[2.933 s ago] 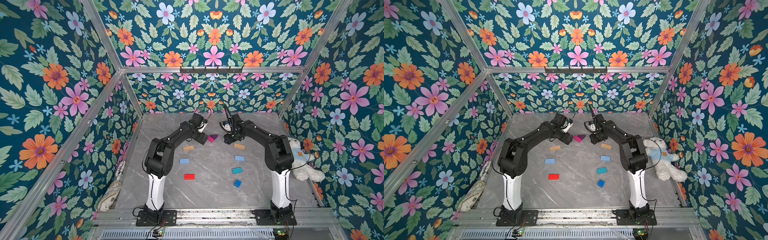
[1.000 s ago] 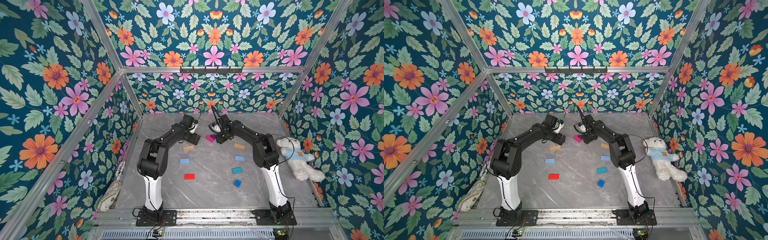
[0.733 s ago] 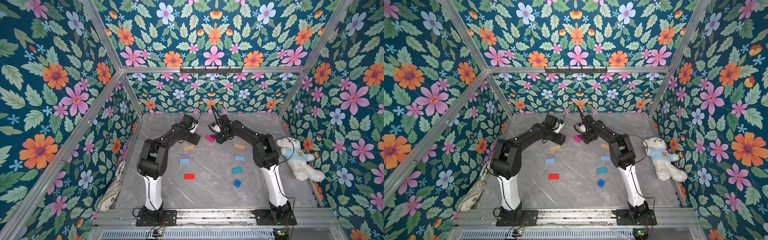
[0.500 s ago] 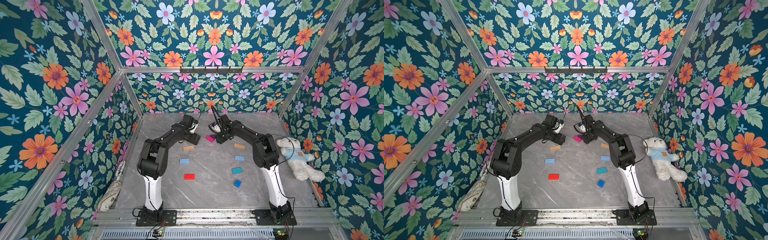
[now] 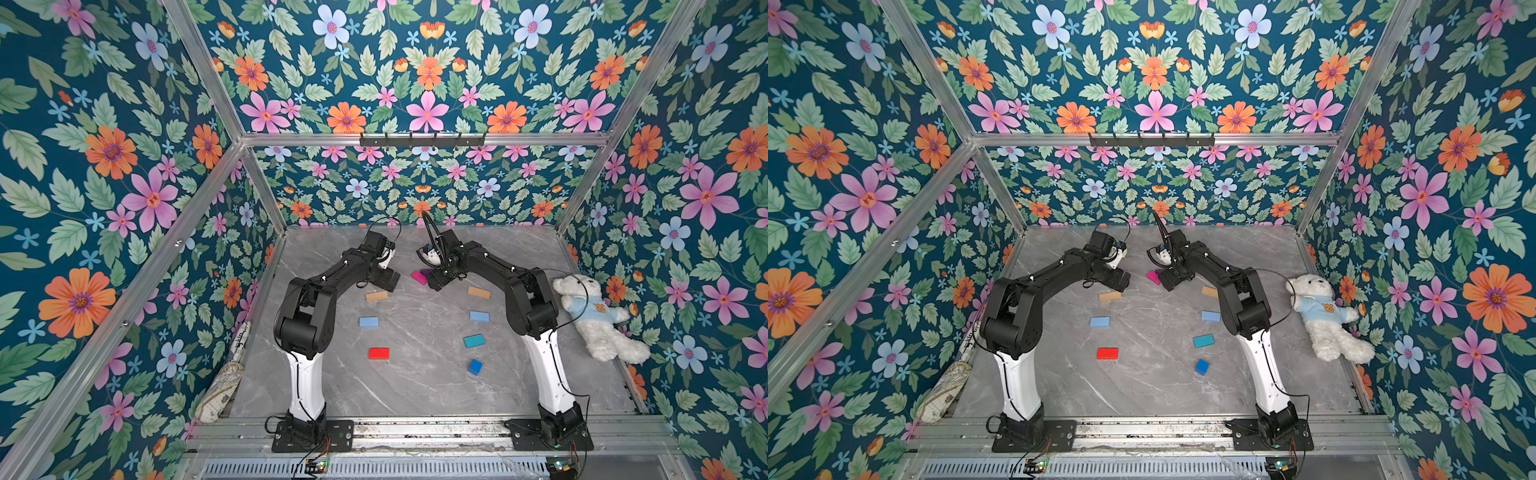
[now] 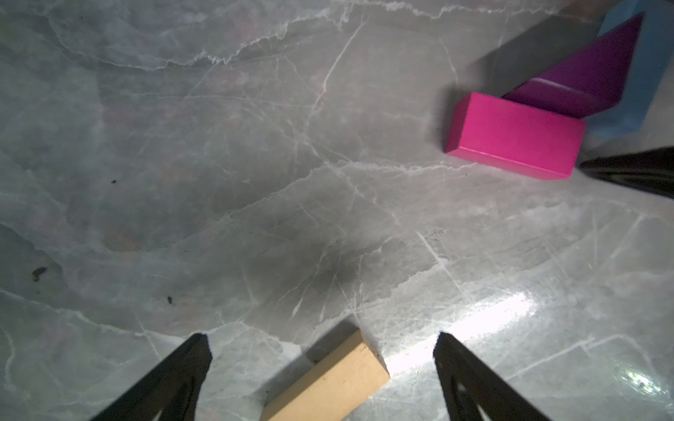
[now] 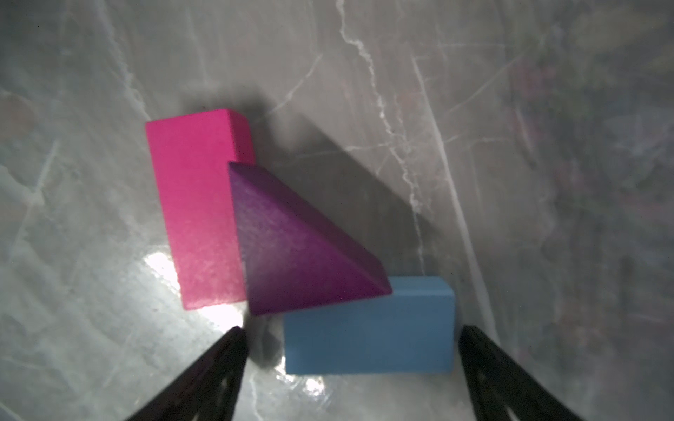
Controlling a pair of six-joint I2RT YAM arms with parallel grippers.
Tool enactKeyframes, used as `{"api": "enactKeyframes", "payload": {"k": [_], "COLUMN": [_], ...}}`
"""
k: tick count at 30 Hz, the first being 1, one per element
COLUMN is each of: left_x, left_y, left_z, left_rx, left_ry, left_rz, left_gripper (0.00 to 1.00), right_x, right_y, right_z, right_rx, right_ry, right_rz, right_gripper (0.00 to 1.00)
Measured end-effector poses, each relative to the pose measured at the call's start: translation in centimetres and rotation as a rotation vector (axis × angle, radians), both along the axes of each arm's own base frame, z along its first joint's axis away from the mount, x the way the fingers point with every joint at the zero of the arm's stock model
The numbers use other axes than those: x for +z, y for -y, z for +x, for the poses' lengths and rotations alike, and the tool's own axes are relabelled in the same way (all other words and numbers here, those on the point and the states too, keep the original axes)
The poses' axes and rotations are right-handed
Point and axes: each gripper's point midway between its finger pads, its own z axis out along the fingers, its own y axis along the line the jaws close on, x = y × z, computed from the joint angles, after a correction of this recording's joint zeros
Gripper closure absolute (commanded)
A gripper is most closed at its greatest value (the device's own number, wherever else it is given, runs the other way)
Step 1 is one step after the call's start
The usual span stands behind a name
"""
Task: Assemble a heart with building blocks
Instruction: Assemble the building block at the center of the board.
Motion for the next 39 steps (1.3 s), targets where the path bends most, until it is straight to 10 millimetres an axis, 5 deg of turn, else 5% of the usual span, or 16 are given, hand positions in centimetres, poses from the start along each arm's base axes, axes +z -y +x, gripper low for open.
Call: {"api": "enactKeyframes", "payload": {"k": [9,15,19,26,32,39], "left_x": [0.6,1.4,1.3,-1.6,-2.1,-1.6], "left_y": [-0.2,-0.7,-1.8,-2.4,-1.8,-2.3], "left_z": [-0.4,-0.7,-1.1,-2.9,-5.8,-4.8], "left_rx": [0.001,0.008,0.025,0.165,0.265,0.305], "left_ry": [0.008,0.025,0.009,-0.146,-0.217,-0.198], "left_rz": [-0.003,0.012,0.041,0.069,0.036,0.068], "left_gripper": [0.01,0.01,0.00,0.00,0.00,0.01], "right_x": [0.9,6.0,8.0,6.9,4.3,3.8], "right_y": [0.7,1.5,4.7,11.3,12.7,14.3], "right_z": [-1.5,-2.3,-2.5,-3.9,-8.3,-7.3], "right_rx": [-0.005,-0.002,-0.051,-0.285,-0.324,-0.322], "right_ry": [-0.039,0.019,0.058,0.012,-0.050,0.025], "right_rz": [-0.019,0.023,0.014,-0.015,-0.028,-0.093], "right_gripper": [0.01,0.01,0.01,0.01,0.03,0.05]}}
